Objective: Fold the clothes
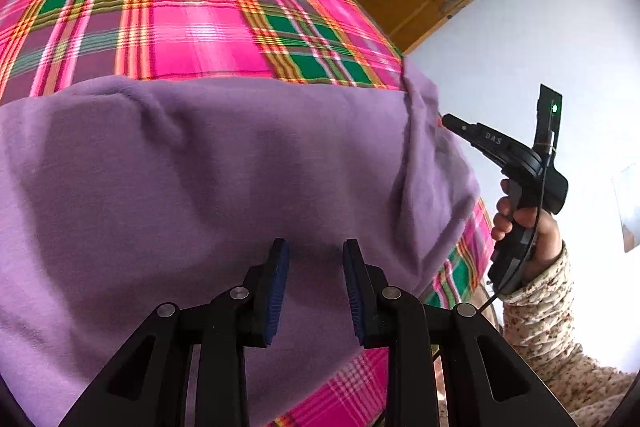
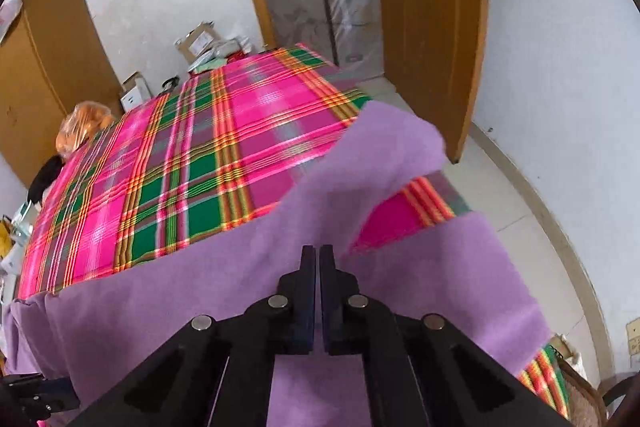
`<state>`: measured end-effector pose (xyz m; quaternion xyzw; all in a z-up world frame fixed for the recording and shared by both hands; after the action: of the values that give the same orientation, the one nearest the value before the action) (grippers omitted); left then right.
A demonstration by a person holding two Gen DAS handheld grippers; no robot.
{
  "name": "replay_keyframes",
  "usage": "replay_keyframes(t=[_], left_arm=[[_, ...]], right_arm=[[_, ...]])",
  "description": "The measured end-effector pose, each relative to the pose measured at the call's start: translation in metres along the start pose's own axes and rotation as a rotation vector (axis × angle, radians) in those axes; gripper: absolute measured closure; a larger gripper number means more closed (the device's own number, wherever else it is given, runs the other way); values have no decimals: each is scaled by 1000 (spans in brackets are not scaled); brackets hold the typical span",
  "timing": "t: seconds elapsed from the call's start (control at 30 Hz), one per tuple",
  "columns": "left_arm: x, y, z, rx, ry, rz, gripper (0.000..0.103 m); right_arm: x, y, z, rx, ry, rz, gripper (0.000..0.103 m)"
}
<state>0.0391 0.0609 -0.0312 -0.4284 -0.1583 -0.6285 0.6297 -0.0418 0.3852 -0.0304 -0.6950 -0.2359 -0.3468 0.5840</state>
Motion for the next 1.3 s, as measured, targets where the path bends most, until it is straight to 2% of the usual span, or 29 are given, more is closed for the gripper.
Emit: replay_keyframes(t=[0.13, 0.2, 0.27, 0.4, 0.43, 0.47, 0.6, 0.67, 0.77, 1.0, 1.3], left_arm=[[-7, 1, 15, -26, 15, -20, 74], [-9, 2, 23, -40, 32, -21, 74], [-11, 3, 27, -46, 32, -25, 74], [-14, 4, 25, -29, 24, -31, 74], [-14, 4, 25, -26, 21, -32, 74], [-15, 4, 25, -23, 19, -32, 74], [-16, 5, 26, -29, 6, -32, 74], [-16, 5, 27, -31, 3, -31, 74], [-17, 5, 29, -34, -1, -29, 74], [-17, 6, 43, -78, -9, -16, 74], [-30, 29, 76, -230, -92, -42, 74]], right_arm=[[-2, 0, 1, -24, -57, -11, 99], [-8, -5, -7, -16, -104, -11, 94], [-12, -9, -13, 3, -95, -8, 77], [-19, -19, -31, 57, -75, 1, 64], [-24, -21, -35, 78, -56, -6, 58], [-30, -23, -39, 99, -36, -15, 56], [-47, -20, -41, 100, -9, -65, 59], [-49, -20, -37, 89, 1, -64, 84], [-41, -22, -29, 80, -12, -30, 97], [-5, -19, 5, -13, -21, 54, 98], [7, 11, 36, -129, -59, 56, 98]])
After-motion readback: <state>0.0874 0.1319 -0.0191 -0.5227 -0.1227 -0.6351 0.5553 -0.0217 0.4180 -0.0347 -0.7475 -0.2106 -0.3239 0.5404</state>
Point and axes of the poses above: each gripper's, at about its wrist camera, not at the fingertips, and x roughly against the way its jaws point, z to its right, y to its underside, the point moved 8 cm from there along -x, roughly the way its jaws point, and after that the axes turned 6 degrees about x, right-handed, at the moved point
